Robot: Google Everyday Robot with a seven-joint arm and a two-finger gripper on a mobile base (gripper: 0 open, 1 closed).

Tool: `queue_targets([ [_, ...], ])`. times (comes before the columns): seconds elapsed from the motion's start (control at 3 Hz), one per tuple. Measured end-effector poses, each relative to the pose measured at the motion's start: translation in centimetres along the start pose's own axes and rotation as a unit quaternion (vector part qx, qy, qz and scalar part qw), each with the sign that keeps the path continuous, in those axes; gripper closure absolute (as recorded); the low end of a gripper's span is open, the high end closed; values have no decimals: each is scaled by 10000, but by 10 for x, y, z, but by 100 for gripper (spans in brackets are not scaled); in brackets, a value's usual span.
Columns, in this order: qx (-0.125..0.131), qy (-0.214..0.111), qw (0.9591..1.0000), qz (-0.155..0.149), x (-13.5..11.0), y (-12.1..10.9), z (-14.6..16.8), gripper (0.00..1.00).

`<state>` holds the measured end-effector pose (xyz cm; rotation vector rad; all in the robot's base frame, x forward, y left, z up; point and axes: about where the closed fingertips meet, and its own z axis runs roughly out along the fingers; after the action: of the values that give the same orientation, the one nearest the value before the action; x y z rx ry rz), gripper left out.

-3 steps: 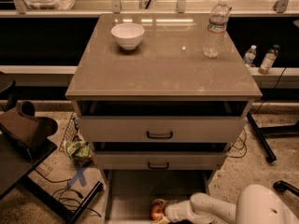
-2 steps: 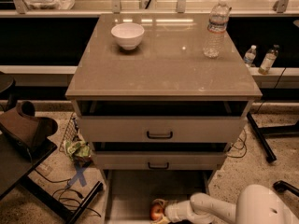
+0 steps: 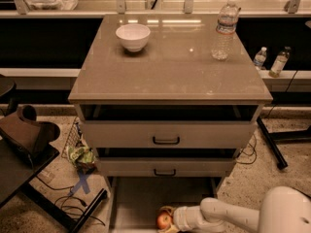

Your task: Pick apple from bottom drawer and place on counter

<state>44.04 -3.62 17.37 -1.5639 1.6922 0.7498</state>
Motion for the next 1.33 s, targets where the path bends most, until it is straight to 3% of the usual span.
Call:
queue_targets([
  [0.33, 77, 206, 9997, -129, -69, 0, -63, 100],
  [1.0, -87, 17, 9998, -196, -160, -9, -156, 100],
  [1.33, 34, 45, 9996, -270, -217, -7, -210, 100],
])
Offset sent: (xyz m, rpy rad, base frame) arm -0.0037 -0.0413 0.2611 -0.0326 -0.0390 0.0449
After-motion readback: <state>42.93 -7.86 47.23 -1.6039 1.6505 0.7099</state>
